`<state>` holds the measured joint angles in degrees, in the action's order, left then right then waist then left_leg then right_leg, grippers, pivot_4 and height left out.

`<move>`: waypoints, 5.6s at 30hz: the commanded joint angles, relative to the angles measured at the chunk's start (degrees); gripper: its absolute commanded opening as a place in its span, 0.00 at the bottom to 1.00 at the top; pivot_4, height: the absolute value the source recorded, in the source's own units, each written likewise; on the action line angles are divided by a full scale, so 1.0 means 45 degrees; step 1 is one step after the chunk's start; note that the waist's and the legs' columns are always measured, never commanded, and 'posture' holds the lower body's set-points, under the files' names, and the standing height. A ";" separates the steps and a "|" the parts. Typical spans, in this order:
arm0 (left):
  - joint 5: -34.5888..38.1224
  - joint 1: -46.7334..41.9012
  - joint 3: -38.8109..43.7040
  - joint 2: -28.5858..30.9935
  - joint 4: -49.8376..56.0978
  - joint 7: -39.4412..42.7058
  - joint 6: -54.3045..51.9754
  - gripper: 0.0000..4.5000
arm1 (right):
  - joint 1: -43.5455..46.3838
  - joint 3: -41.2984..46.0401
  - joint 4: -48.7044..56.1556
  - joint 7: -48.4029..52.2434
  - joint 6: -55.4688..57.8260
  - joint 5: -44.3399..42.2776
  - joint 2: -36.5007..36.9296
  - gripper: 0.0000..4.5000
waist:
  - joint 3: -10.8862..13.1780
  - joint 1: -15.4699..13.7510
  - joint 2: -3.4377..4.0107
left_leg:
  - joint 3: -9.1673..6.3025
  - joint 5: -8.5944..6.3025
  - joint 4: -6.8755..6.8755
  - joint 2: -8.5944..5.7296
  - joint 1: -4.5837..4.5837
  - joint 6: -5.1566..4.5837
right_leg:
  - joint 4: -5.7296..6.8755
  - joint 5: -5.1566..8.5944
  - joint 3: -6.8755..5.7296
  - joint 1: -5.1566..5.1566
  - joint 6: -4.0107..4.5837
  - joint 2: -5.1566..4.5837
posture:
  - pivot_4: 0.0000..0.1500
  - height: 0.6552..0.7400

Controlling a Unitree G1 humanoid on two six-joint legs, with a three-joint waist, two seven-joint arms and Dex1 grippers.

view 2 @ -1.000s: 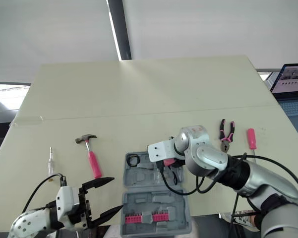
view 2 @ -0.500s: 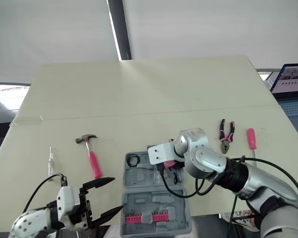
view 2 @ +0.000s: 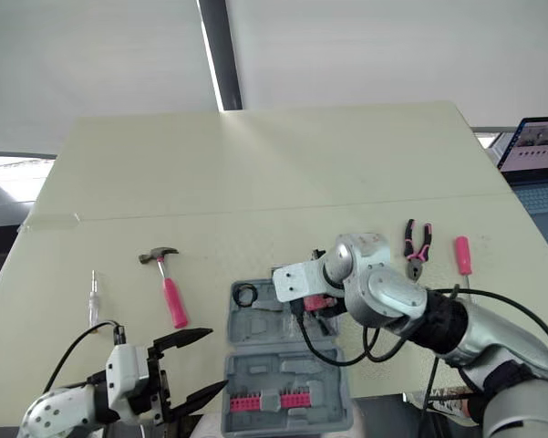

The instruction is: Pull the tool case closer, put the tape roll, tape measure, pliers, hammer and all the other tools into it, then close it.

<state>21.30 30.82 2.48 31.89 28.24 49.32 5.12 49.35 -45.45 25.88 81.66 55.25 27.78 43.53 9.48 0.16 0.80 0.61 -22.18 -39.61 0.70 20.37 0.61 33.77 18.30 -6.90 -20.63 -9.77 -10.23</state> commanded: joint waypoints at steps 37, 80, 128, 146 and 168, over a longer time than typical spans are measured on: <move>0.0466 0.0057 0.0871 0.0452 0.0271 0.0170 0.0015 1.00 | -0.6267 0.7290 -0.6479 -0.3371 -1.1038 -0.7004 -0.1594 0.34 | -0.0003 -0.0029 -0.0027 | 0.0012 -0.0001 0.0002 0.0003 -0.0017 -0.0002 | 0.0005 0.0000 -0.0008 0.0020 0.0000 0.0000 | 1.00 0.97; 0.1216 -0.0502 0.1512 0.0369 0.0621 -0.0062 -0.1049 1.00 | -0.7614 0.7363 -0.8968 -0.4443 -1.1363 -0.7577 -0.2514 0.34 | -0.0117 -0.0051 -0.0150 | -0.0007 -0.0001 0.0001 0.0007 -0.0064 -0.0002 | -0.0002 0.0000 -0.0017 0.0086 0.0001 0.0003 | 1.00 0.97; 0.1613 -0.1531 0.0649 0.0317 0.1598 0.0005 -0.2078 1.00 | -1.5351 1.4220 -0.0770 -0.7717 -0.4032 -1.1402 0.0010 0.99 | -0.0040 -0.0360 -0.0030 | 0.0027 -0.0024 -0.0014 0.0005 -0.0043 -0.0019 | -0.0003 0.0002 0.0008 0.0061 0.0004 0.0002 | 1.00 0.97; 0.1656 -0.2284 0.0325 0.0423 0.1805 -0.0222 -0.2969 1.00 | -1.0653 1.3658 -0.0768 -1.5059 -0.0560 -0.9874 -0.3753 0.99 | -0.0042 -0.0322 0.0020 | 0.0034 -0.0020 -0.0016 0.0006 -0.0038 -0.0010 | 0.0016 0.0002 0.0024 0.0033 0.0004 0.0005 | 1.00 0.97; 0.1103 -0.1748 0.0301 0.0147 0.1499 -0.0253 -0.2115 1.00 | -0.7293 1.4214 -0.5368 -1.7542 -0.1405 -0.8447 -0.5183 0.99 | -0.0045 -0.0176 0.0036 | 0.0047 -0.0019 -0.0006 0.0007 -0.0034 -0.0010 | 0.0029 0.0002 0.0024 0.0012 0.0004 0.0006 | 1.00 0.97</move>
<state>26.53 22.20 3.45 32.64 33.67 48.19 -5.68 16.10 16.66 1.99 4.34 48.87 -10.25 20.56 9.28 -0.63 0.96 0.82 -22.27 -39.63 0.73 20.22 0.56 33.90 18.31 -6.79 -20.57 -9.76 -10.19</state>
